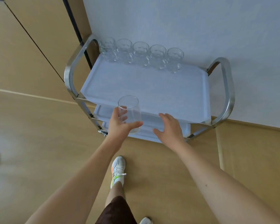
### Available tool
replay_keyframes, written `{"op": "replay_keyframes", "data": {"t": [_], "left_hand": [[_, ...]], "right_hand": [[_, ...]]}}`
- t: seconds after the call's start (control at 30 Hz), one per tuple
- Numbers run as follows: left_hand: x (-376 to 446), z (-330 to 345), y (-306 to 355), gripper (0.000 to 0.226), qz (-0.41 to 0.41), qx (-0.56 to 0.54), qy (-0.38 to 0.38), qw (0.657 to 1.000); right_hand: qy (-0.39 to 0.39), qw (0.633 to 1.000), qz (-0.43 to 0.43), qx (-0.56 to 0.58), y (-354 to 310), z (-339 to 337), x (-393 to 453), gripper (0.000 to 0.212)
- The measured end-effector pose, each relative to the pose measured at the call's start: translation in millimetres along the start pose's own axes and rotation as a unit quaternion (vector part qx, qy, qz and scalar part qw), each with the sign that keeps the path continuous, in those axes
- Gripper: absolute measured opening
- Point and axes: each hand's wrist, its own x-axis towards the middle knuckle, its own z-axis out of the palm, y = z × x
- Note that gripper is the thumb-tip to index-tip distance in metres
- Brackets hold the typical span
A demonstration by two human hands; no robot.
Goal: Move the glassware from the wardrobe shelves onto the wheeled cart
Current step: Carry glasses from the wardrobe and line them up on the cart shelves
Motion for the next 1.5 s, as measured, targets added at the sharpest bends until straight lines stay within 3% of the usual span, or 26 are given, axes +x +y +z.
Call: {"op": "replay_keyframes", "data": {"t": [0.33, 0.7, 1.03, 1.27, 1.5], "left_hand": [[-15, -1, -77, 0.075, -0.013, 0.018, 0.017, 1.0], [81, 13, -196, 0.065, 0.027, 0.059, -0.015, 0.998], [174, 33, -276, 0.064, 0.115, 0.076, -0.032, 0.99], [219, 53, -295, 0.072, 0.194, 0.046, -0.034, 0.979], [257, 62, -299, 0.078, 0.204, 0.027, -0.023, 0.978]], "right_hand": [[-0.026, 1.0, 0.008, -0.004, 37, 63, -14, 0.072], [-0.017, 1.0, 0.005, -0.019, 112, 173, 75, 0.073], [0.09, 0.994, -0.024, -0.051, 165, 246, 168, 0.072], [0.157, 0.98, -0.061, -0.105, 202, 282, 199, 0.058], [0.227, 0.957, -0.094, -0.154, 216, 305, 195, 0.056]]}}
